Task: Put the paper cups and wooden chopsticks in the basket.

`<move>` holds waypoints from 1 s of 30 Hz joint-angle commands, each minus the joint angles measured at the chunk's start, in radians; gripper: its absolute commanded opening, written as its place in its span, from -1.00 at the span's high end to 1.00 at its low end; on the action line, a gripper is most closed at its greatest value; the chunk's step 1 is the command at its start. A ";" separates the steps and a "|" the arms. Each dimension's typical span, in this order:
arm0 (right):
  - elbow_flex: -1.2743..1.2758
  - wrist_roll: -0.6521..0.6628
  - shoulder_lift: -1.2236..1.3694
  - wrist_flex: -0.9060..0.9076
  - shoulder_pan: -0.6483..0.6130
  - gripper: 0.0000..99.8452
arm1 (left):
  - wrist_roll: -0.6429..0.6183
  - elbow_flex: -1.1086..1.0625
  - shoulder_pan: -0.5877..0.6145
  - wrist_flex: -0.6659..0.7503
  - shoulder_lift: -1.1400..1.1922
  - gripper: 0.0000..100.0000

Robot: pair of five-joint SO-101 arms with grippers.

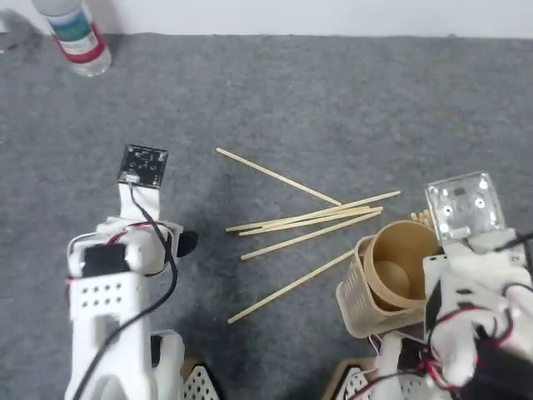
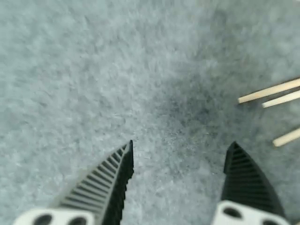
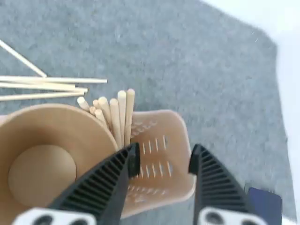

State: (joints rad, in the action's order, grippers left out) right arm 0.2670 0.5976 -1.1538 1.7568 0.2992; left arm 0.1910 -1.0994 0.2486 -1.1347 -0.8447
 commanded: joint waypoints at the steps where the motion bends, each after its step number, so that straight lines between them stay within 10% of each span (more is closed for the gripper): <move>1: -0.005 0.005 0.010 0.047 -0.042 0.59 | -0.040 -0.054 0.003 0.143 0.094 0.41; 30: 0.382 0.097 -0.157 0.041 -0.085 0.59 | -0.124 -0.113 0.005 0.296 0.209 0.41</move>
State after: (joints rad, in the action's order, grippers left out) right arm 0.6153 0.6667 -1.4316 1.7568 0.1841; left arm 0.0775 -1.2175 0.2501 -0.8539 -0.6299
